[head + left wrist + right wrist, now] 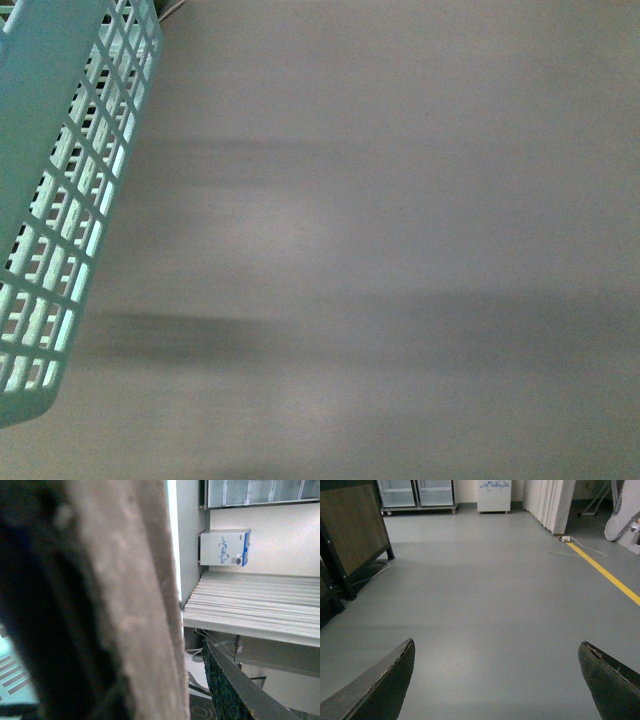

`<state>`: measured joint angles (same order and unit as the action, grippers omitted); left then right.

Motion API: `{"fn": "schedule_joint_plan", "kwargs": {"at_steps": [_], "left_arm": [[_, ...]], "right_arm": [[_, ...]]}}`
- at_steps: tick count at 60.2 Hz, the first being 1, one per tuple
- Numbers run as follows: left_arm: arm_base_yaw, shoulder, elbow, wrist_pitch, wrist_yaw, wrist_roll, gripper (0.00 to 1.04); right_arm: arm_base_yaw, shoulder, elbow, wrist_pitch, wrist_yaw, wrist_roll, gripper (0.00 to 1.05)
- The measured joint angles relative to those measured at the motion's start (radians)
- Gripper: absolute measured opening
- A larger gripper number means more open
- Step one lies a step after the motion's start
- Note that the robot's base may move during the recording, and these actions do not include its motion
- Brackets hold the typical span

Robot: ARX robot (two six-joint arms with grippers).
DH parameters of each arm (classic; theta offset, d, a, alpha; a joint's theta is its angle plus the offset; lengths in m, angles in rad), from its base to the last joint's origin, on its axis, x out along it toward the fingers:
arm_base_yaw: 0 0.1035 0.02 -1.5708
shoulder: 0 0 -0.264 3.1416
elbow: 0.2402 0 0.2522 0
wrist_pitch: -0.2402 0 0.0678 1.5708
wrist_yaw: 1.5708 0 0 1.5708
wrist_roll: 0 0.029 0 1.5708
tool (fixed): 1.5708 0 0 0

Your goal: Pick lemon and mango into basket

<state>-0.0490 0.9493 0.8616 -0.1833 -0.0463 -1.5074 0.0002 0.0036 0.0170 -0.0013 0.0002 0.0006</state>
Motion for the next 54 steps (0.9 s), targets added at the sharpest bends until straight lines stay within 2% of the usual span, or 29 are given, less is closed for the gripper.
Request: {"fn": "schedule_joint_plan", "kwargs": {"at_steps": [54], "left_arm": [[0.0,0.0,0.002,0.0,-0.003,0.002,0.27]], "right_arm": [[0.0,0.0,0.0,0.0,0.0,0.0,0.96]]}}
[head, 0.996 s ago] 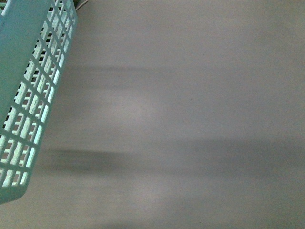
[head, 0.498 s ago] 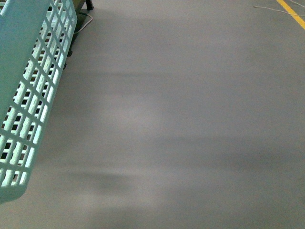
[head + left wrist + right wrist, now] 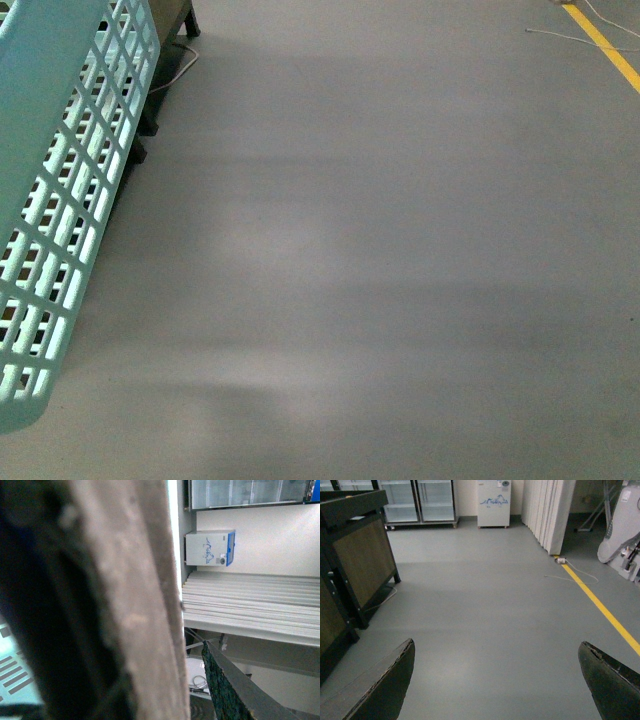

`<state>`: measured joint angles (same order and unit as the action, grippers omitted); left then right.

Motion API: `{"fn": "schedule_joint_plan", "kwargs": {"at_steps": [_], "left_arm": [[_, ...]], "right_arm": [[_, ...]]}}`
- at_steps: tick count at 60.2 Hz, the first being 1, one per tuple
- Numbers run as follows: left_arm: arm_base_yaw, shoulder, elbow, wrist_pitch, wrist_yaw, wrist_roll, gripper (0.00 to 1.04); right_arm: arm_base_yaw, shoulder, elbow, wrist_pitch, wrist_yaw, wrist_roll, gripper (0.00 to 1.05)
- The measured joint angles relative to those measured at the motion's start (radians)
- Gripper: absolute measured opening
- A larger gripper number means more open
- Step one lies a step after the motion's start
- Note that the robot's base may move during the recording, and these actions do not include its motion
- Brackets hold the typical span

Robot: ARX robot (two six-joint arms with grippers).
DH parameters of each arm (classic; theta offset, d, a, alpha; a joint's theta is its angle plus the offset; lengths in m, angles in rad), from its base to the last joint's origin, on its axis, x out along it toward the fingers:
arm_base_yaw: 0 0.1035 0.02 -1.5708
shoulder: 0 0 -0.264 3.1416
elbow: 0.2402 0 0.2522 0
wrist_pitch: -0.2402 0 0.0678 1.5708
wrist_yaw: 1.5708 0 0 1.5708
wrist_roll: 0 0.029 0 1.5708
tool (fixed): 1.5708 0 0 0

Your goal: Pick lemon and mango into basket

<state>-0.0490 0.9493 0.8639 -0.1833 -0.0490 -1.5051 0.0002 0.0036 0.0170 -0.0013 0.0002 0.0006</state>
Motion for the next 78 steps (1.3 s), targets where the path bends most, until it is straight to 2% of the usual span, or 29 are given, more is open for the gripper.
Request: {"fn": "schedule_joint_plan", "kwargs": {"at_steps": [68,78], "left_arm": [[0.0,0.0,0.003,0.0,0.0,-0.001,0.27],[-0.01,0.0,0.005,0.0,0.029,-0.01,0.27]], "right_arm": [[0.0,0.0,0.0,0.0,0.003,0.0,0.96],[0.0,0.0,0.0,0.0,0.003,0.0,0.96]]}}
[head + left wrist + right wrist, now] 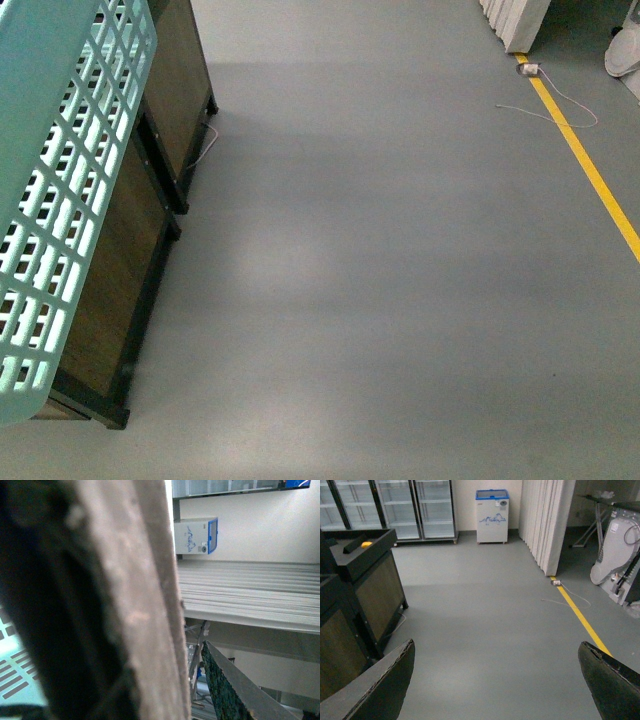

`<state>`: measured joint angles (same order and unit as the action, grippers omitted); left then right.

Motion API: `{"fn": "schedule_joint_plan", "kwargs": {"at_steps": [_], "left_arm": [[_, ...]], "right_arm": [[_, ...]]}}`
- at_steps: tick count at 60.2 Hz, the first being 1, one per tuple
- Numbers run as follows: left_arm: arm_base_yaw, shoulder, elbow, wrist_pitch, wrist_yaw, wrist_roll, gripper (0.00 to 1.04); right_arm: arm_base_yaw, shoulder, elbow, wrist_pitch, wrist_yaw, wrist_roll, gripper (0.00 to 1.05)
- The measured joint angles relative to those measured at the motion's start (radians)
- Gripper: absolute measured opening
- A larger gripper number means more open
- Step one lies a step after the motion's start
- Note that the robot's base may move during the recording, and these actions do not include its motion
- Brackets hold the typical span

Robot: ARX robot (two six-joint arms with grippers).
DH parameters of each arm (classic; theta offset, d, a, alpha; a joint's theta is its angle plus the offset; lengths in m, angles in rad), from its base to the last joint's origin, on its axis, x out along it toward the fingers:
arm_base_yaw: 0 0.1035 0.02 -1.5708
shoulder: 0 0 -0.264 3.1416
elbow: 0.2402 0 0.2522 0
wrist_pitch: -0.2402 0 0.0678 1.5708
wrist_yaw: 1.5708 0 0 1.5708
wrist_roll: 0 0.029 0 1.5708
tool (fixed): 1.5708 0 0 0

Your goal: Pick lemon and mango into basket

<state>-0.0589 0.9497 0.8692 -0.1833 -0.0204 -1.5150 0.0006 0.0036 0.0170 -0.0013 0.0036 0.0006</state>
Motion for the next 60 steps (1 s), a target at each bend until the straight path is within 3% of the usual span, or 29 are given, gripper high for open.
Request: {"fn": "schedule_joint_plan", "kwargs": {"at_steps": [60], "left_arm": [[0.004,0.0,0.0,0.0,-0.029,0.01,0.26]], "right_arm": [[0.0,0.0,0.0,0.0,-0.005,0.0,0.96]]}}
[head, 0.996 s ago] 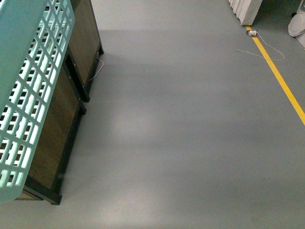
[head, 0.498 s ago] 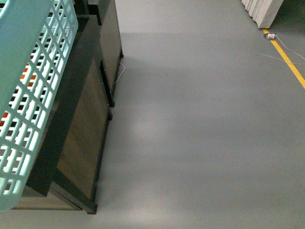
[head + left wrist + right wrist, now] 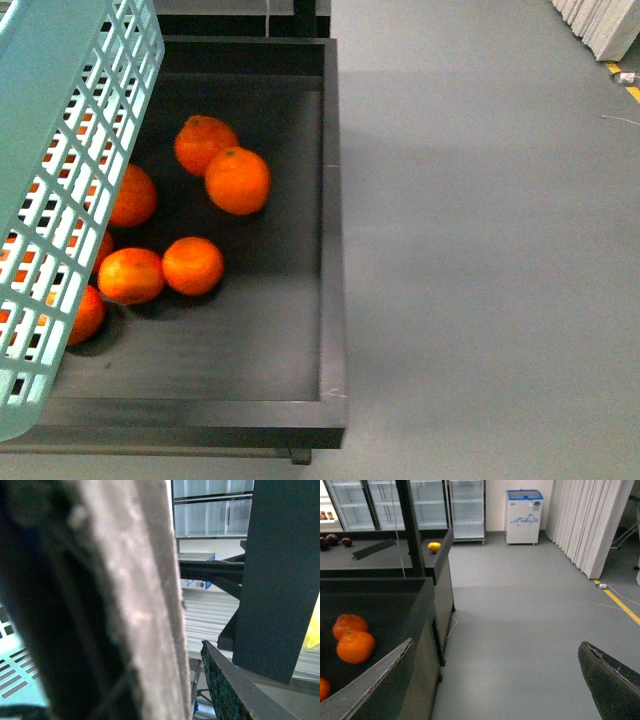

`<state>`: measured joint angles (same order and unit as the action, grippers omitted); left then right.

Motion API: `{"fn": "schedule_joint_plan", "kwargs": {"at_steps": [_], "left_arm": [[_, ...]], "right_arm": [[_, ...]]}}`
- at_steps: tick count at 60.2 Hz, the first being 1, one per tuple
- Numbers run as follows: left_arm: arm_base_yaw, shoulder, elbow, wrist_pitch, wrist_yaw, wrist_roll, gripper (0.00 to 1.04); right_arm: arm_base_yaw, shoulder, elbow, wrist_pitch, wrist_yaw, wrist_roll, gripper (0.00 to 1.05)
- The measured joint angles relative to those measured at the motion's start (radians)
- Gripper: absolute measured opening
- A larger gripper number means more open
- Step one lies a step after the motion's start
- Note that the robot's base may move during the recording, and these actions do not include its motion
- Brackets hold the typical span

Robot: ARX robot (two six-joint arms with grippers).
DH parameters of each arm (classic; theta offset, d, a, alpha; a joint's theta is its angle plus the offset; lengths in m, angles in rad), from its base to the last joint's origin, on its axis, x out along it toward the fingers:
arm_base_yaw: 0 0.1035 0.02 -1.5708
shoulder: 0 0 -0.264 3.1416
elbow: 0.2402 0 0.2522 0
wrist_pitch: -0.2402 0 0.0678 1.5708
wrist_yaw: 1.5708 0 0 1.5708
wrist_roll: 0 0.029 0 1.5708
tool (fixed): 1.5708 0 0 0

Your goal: Pick lemon and mango into basket

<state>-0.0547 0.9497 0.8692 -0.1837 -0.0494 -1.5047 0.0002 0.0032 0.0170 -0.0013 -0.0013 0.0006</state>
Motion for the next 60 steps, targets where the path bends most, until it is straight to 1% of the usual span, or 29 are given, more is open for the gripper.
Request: {"fn": "schedule_joint_plan", "kwargs": {"at_steps": [60], "left_arm": [[0.0,-0.001,0.0,0.0,0.002,0.0,0.26]], "right_arm": [[0.0,0.0,0.0,0.0,0.003,0.0,0.96]]}}
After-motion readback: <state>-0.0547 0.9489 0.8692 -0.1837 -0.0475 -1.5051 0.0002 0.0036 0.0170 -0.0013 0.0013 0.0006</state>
